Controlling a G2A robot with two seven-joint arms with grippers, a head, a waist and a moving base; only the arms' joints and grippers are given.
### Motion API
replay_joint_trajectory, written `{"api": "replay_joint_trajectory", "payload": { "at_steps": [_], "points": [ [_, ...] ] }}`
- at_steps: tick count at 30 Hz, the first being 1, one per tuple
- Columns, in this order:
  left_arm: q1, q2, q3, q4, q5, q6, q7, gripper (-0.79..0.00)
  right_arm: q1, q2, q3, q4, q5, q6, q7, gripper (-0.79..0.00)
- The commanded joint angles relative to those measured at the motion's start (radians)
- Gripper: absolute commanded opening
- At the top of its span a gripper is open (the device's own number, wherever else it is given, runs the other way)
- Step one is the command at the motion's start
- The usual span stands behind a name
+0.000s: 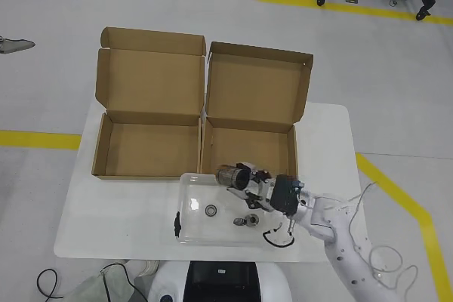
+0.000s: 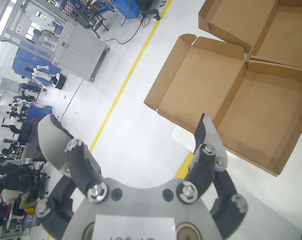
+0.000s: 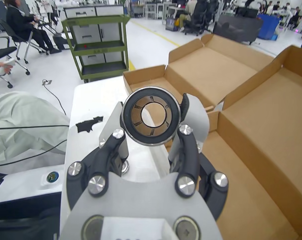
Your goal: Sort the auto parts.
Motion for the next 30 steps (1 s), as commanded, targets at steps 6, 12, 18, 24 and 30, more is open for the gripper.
{"api": "replay_joint_trajectory", "payload": {
  "at_steps": [6, 12, 18, 24, 30],
  "points": [
    [0.000, 0.000, 0.000, 0.000, 0.000, 0.000, 0.000, 0.000, 0.082, -0.007, -0.038, -0.030, -0.013, -0.012, -0.052, -0.785],
    [0.000, 0.000, 0.000, 0.000, 0.000, 0.000, 0.000, 0.000, 0.156, -0.011, -0.051, -0.043, 0.006, -0.049, -0.073, -0.785],
    [0.000, 0.000, 0.000, 0.000, 0.000, 0.000, 0.000, 0.000, 0.208, -0.010, -0.018, -0.033, 0.026, -0.063, -0.157, -0.785],
    [0.000, 0.000, 0.000, 0.000, 0.000, 0.000, 0.000, 0.000, 0.252, -0.006, 0.013, -0.033, 0.019, -0.120, -0.279, -0.785],
    [0.000, 0.000, 0.000, 0.000, 0.000, 0.000, 0.000, 0.000, 0.242, -0.002, 0.030, -0.063, 0.005, -0.109, -0.291, -0.785]
  ]
}}
